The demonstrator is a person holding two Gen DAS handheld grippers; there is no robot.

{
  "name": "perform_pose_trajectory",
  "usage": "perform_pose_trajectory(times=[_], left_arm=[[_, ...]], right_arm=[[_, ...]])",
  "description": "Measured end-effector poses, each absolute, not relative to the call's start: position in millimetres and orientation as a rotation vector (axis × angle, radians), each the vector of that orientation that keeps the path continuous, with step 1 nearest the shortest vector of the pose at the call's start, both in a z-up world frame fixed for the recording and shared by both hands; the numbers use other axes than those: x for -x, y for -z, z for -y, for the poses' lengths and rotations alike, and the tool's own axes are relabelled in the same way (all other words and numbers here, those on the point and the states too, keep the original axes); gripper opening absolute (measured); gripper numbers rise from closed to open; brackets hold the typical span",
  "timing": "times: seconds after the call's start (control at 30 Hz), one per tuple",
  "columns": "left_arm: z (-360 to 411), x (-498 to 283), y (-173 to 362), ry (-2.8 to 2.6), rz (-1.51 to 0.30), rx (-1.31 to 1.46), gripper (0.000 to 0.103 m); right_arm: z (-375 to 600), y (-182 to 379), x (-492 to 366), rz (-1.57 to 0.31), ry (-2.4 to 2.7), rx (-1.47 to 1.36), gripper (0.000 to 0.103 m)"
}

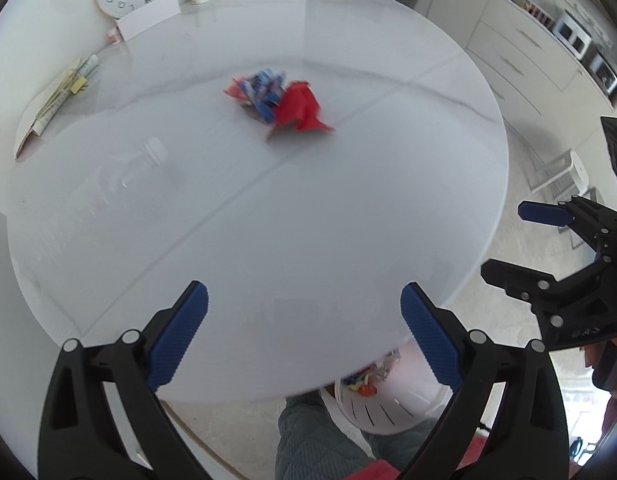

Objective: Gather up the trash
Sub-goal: 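Move both tools back over the table toward the red paper and carton, then grasp the red paper with the right tool while the left tool grasps the blue printed carton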

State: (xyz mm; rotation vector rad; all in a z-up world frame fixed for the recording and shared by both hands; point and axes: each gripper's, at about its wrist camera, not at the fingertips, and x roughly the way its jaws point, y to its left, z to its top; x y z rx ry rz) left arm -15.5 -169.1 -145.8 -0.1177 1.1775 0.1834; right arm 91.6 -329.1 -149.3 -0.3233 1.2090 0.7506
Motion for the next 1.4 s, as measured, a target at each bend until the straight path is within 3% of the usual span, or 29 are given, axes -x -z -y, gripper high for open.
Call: perform_pose_trajectory(times=[0.67,0.83,0.93,1.4], left_arm=[[60,-46,153,-0.223,-1.160,0.144,0.095],[52,-62,157,-0.200,-1.149,0.108,0.095],[50,-76,159,-0.176,-1.136,0.087,0.095],[90,-169,188,0.009,-1.067,-0.102,0.095]], right_arm=[[160,217,-230,-1.295,-0.564,0.232,0.100],[157,233,-238,-1.329,-0.549,0.230,0.064],[162,232,-235,-1.331,-0.569,0.235,0.051],[276,208,-199,-1.373,-0.522,0.039,0.048]])
